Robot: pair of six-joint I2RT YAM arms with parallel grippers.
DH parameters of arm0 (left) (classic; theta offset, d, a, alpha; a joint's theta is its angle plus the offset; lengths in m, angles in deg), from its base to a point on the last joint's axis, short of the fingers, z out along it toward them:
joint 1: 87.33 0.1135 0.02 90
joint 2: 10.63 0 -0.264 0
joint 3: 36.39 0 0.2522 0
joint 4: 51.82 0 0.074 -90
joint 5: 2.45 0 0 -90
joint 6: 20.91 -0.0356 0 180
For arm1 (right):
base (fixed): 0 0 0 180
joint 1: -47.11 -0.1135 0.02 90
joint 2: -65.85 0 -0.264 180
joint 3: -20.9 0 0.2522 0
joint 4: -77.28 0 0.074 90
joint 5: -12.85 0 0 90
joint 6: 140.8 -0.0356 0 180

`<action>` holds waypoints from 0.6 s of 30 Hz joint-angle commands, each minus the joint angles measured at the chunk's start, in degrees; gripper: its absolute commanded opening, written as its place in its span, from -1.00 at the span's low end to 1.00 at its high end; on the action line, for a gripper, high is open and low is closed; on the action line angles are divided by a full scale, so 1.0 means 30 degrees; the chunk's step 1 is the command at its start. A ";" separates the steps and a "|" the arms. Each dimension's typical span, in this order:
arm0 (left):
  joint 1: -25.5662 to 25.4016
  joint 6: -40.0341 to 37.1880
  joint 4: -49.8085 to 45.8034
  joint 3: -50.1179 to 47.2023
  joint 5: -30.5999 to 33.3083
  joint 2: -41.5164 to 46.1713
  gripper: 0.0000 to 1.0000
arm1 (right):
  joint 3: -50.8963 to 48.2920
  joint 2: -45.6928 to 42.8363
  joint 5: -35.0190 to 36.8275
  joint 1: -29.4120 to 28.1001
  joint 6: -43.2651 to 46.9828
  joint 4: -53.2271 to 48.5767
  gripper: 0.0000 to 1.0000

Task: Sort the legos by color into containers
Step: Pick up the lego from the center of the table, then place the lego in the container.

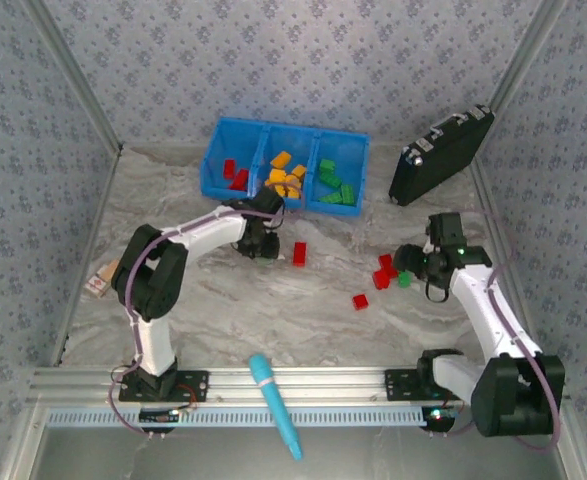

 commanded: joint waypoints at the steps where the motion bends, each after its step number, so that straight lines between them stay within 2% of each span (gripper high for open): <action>1: -0.0148 -0.0684 -0.1474 0.2520 -0.0457 -0.0039 -0.42 | -0.0323 0.0177 -0.0941 0.0640 -0.0811 0.0712 0.58; 6: -0.0356 -0.0756 -0.1815 0.6202 -0.0180 -0.0750 -0.41 | -0.0706 0.2606 -0.1307 0.0653 -0.0185 0.1304 0.56; 11: -0.0642 -0.0377 -0.0447 0.9108 0.0370 -0.1612 -0.42 | -0.0642 0.4025 -0.1164 0.0653 0.0469 0.1914 0.51; 18: -0.0849 -0.0799 0.0533 1.4711 0.0491 -0.4953 -0.43 | -0.0465 0.4738 -0.1132 0.0536 0.0880 0.1913 0.46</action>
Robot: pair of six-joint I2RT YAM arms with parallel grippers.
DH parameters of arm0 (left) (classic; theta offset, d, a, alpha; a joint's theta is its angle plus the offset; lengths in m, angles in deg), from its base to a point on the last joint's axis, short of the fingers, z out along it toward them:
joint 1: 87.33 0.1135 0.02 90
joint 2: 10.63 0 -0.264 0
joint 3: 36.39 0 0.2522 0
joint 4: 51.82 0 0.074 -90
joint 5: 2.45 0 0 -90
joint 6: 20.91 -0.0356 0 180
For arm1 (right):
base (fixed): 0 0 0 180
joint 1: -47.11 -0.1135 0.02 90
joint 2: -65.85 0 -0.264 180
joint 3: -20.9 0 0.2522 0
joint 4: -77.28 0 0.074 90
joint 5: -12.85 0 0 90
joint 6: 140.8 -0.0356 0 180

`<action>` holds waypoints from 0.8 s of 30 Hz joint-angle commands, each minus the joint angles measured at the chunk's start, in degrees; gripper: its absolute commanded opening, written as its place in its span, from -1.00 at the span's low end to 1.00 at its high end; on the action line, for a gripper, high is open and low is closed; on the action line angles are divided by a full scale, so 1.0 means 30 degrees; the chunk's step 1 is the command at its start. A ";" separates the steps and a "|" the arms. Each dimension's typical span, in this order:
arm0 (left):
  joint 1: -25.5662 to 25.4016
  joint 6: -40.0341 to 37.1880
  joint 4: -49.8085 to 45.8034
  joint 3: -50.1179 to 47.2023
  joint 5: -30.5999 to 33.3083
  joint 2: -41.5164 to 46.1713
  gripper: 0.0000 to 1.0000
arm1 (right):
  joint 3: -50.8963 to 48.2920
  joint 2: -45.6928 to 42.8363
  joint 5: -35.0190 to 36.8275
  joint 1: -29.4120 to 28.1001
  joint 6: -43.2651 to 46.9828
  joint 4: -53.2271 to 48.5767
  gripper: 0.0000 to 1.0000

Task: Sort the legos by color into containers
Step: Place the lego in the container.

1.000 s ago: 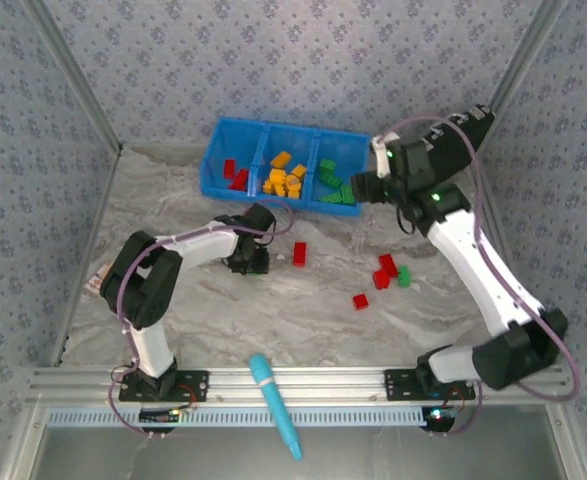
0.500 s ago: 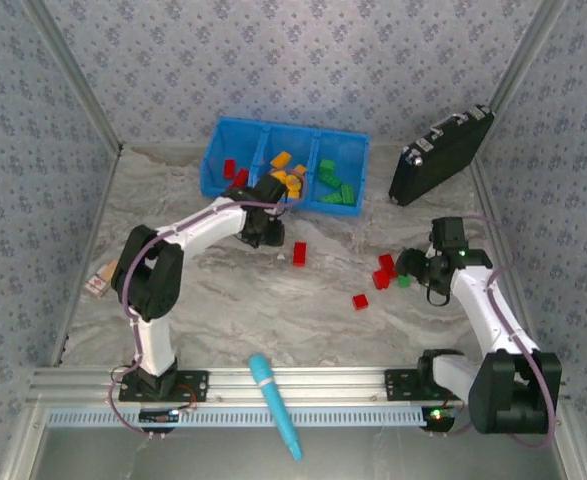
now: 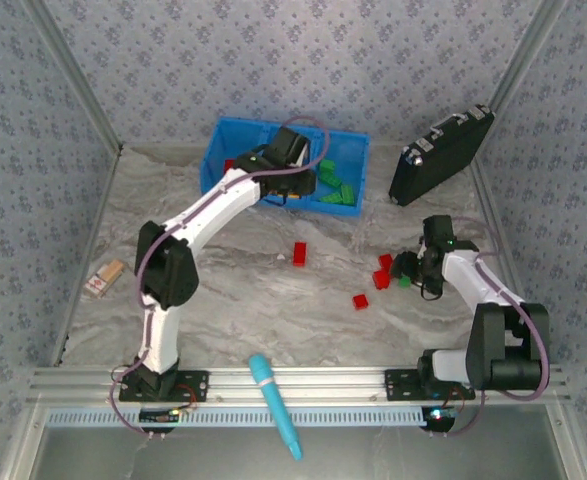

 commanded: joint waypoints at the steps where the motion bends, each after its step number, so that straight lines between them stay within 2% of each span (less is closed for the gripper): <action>1: -0.0151 -0.0442 0.0508 0.2950 0.0226 -0.1915 -0.43 | 0.0079 0.0313 -0.0219 -0.0072 0.0383 -0.0019 0.45; 6: -0.0549 -0.0315 0.0132 0.6113 0.0016 -0.4641 -0.44 | -0.0055 0.0075 -0.0374 -0.0003 0.0406 -0.0131 0.43; 12: -0.0884 0.0126 0.0425 0.7486 0.0126 -0.6413 -0.44 | 0.0067 -0.0248 -0.0667 0.0158 0.0427 -0.0251 0.35; 19: -0.0869 0.0280 0.0031 0.9959 -0.0174 -0.8257 -0.43 | -0.0004 -0.0793 -0.0594 0.0130 0.0777 -0.1018 0.12; 24: -0.0877 0.0312 0.0030 1.1197 -0.0143 -0.9275 -0.37 | 0.0113 -0.1006 -0.0218 -0.0003 0.1024 -0.1639 0.11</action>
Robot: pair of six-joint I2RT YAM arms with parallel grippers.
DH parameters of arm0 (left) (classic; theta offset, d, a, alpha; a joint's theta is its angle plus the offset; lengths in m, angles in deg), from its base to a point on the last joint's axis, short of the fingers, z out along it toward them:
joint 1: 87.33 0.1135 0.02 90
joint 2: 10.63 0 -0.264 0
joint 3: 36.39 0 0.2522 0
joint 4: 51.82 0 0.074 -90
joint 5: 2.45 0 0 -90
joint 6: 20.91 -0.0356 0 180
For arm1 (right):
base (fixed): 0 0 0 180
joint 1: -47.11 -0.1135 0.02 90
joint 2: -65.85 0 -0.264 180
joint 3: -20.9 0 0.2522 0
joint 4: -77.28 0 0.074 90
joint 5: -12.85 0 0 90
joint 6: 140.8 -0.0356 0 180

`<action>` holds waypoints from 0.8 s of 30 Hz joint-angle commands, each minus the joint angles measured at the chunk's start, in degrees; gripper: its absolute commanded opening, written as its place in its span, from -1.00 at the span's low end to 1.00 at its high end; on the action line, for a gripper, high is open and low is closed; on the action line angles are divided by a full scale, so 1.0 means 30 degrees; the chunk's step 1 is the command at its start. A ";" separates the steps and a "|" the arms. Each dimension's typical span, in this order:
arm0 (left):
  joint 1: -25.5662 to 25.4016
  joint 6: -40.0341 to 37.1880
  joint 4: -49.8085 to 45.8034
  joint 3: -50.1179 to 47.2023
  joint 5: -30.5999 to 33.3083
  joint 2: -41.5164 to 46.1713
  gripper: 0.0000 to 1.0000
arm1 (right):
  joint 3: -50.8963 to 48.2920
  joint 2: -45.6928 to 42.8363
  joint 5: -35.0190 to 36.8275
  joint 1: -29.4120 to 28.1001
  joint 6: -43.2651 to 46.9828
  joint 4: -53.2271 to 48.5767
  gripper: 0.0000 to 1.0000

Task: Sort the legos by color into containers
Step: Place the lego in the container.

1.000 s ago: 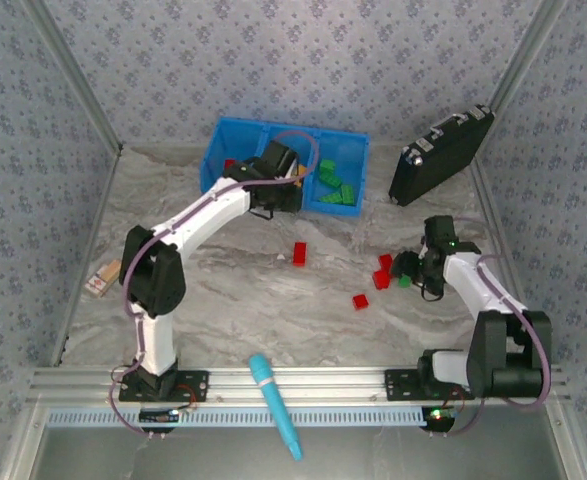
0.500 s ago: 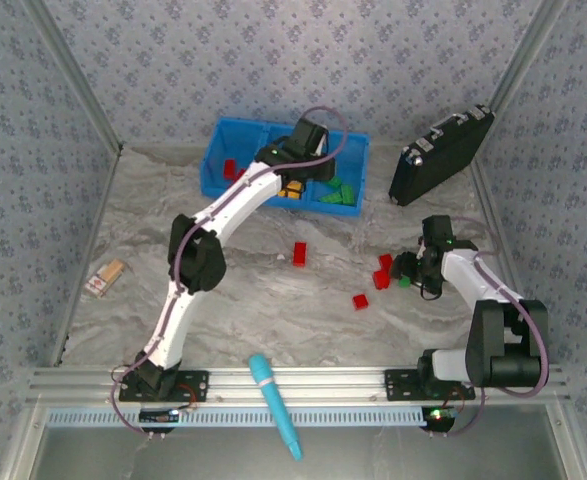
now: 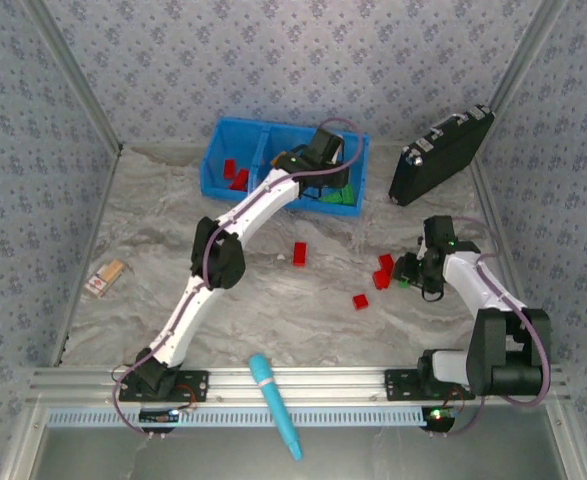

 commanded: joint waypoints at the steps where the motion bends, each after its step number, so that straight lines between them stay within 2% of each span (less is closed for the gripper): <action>1: 0.0034 0.0281 -0.0152 0.1145 -0.0036 -0.0619 -0.34 | 0.0135 -0.0259 0.0299 -0.0039 0.0367 -0.1031 0.11; 3: 0.0036 0.0381 -0.0152 0.1237 -0.0034 -0.0896 -0.28 | 0.0208 0.0053 0.0300 -0.0221 0.0392 -0.1064 0.11; 8: 0.0049 0.0533 -0.0152 0.1272 -0.0084 -0.1204 -0.20 | 0.0586 0.0822 0.1281 -0.0932 0.0482 -0.1406 0.28; 15: 0.0122 0.0530 -0.0152 0.1271 -0.0383 -0.1459 0.11 | 0.0777 0.1051 0.2257 -0.1224 0.0423 -0.1307 0.28; 24: 0.0208 0.0693 -0.0648 0.1269 -0.0499 -0.1572 0.29 | 0.1343 0.1685 0.2963 -0.1340 0.0561 -0.1334 0.27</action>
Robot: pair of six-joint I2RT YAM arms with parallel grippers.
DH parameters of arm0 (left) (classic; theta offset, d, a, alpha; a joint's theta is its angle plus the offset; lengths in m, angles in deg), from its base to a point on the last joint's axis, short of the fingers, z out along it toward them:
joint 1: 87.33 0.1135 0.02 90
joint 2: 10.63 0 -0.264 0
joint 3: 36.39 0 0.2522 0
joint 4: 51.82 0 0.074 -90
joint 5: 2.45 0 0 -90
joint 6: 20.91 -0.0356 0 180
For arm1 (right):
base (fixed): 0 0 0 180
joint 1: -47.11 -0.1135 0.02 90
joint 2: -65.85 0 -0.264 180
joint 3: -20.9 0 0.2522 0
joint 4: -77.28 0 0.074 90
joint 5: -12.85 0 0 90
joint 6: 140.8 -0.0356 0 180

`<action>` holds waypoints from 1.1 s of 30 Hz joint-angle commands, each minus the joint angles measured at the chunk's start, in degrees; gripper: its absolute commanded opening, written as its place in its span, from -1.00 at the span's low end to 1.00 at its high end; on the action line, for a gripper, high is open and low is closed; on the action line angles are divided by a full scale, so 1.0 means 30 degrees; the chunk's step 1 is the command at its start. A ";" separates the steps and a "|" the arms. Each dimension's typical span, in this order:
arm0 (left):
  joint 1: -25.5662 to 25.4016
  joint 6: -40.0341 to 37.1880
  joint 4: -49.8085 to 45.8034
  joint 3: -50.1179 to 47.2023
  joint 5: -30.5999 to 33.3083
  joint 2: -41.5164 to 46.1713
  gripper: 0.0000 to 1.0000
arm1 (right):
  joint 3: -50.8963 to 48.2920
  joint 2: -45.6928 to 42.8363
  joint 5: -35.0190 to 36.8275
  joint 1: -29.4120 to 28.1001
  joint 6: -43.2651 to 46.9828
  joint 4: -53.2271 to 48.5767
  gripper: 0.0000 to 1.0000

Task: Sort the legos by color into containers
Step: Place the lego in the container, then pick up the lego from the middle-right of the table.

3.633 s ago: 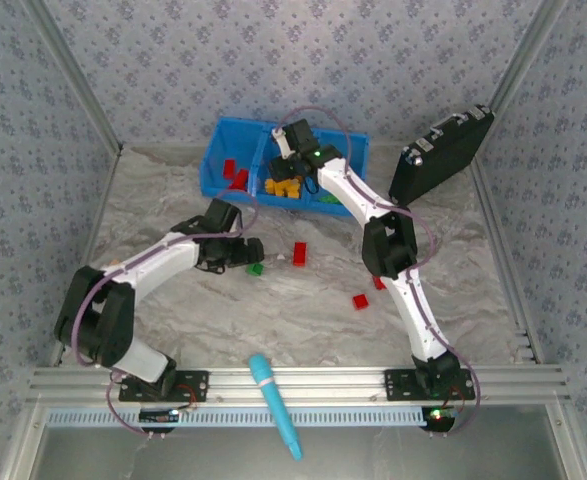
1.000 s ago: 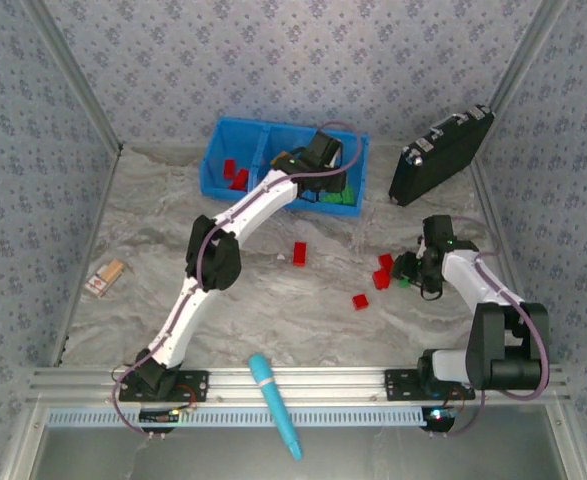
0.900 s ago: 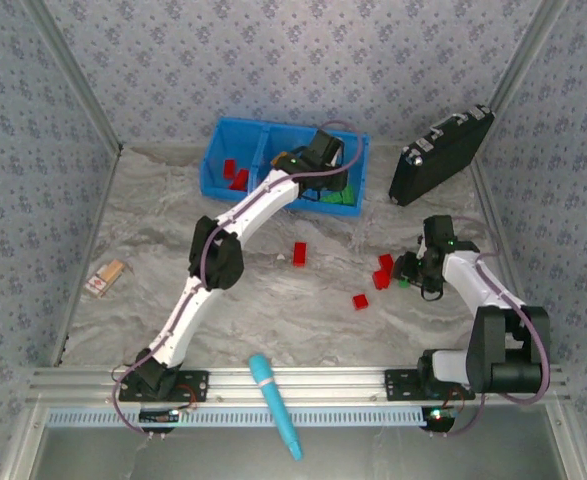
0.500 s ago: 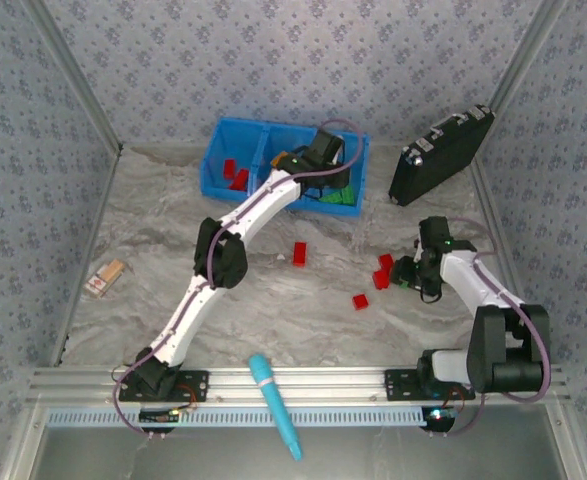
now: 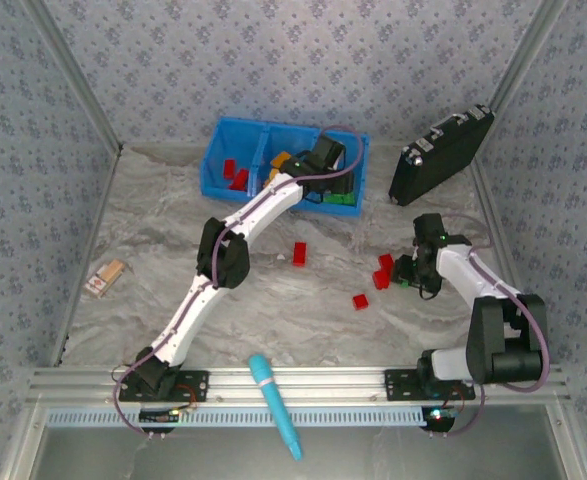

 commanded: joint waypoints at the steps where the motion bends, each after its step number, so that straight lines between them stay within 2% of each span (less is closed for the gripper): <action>1: 0.0153 0.0015 -0.0511 0.0780 -0.0199 -0.0133 0.30 | 0.0606 0.0433 0.0657 -0.0103 0.0282 -0.0441 0.26; 11: 0.0283 -0.1300 -0.0971 0.0802 -0.0147 0.2329 0.34 | 0.1062 0.2252 0.0417 -0.0351 0.0839 0.0307 0.22; 18: 0.0356 -0.2994 -0.2454 -0.0045 0.0541 0.5515 0.38 | 0.1617 0.2871 0.0583 -0.0502 0.1117 0.0147 -0.07; 21: 0.0506 -0.3446 -0.2312 -0.2546 0.0971 0.7576 0.39 | 0.1907 0.3154 0.0683 -0.0529 0.1290 0.0147 -0.20; 27: 0.1323 -0.3933 -0.1231 -0.9941 0.1829 1.2045 0.40 | 0.2424 0.3315 0.0615 -0.0701 0.1604 -0.0225 -0.46; 30: 0.1856 -0.4183 -0.0977 -1.4285 0.2930 1.4676 0.41 | 0.2696 0.2153 0.0339 -0.0772 0.1533 -0.1053 -0.52; 33: 0.2073 -0.5211 -0.1107 -1.7970 0.5001 1.6772 0.41 | 0.3836 0.0692 0.0713 -0.0932 0.1327 -0.2596 -0.58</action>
